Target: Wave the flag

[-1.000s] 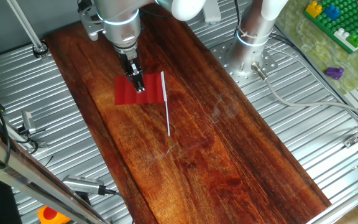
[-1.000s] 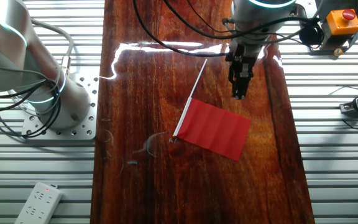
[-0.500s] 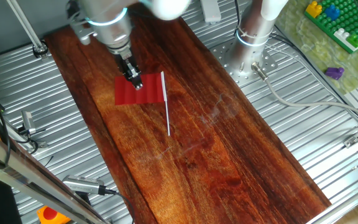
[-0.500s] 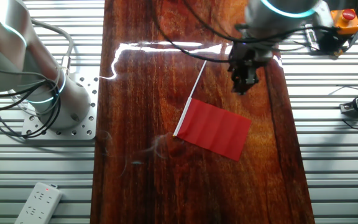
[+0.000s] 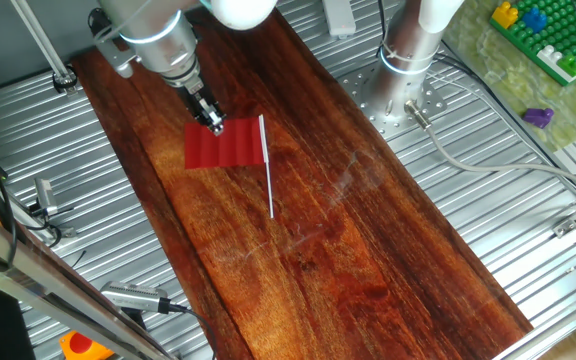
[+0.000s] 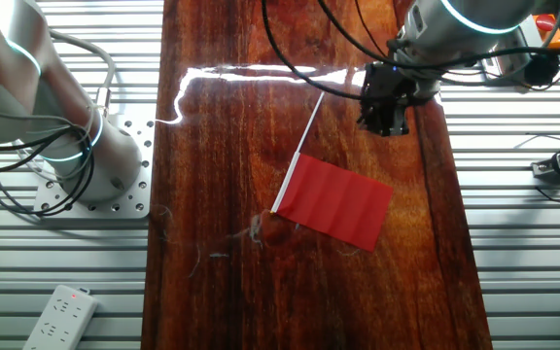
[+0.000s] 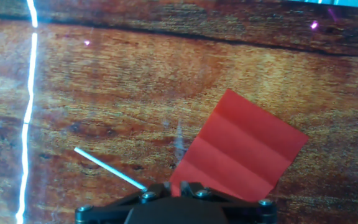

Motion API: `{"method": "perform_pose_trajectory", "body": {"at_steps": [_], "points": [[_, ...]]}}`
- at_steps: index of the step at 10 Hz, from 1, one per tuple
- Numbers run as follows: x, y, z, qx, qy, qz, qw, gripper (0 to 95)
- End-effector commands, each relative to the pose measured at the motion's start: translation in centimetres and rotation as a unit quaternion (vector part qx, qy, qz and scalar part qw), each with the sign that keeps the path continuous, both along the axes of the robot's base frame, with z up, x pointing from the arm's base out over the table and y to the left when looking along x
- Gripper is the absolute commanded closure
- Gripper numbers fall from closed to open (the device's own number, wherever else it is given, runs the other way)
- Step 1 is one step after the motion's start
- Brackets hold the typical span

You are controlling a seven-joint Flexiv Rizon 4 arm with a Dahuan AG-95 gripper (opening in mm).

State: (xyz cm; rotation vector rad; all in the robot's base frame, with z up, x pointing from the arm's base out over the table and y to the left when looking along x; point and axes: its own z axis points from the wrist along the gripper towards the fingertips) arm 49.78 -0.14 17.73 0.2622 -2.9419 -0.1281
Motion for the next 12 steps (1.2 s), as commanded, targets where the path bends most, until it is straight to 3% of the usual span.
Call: {"method": "perform_pose_trajectory", "body": {"at_steps": [1,4,8,12], "points": [[0.0,-0.2,0.0,0.003,0.007,0.007,0.9999,95.0],[0.8,-1.4,-0.6,0.013,0.01,0.035,0.9993,95.0],[2.3,-2.2,-4.1,0.022,0.009,0.052,0.9984,95.0],[3.3,-2.3,-6.3,0.032,0.01,0.053,0.998,95.0]]}}
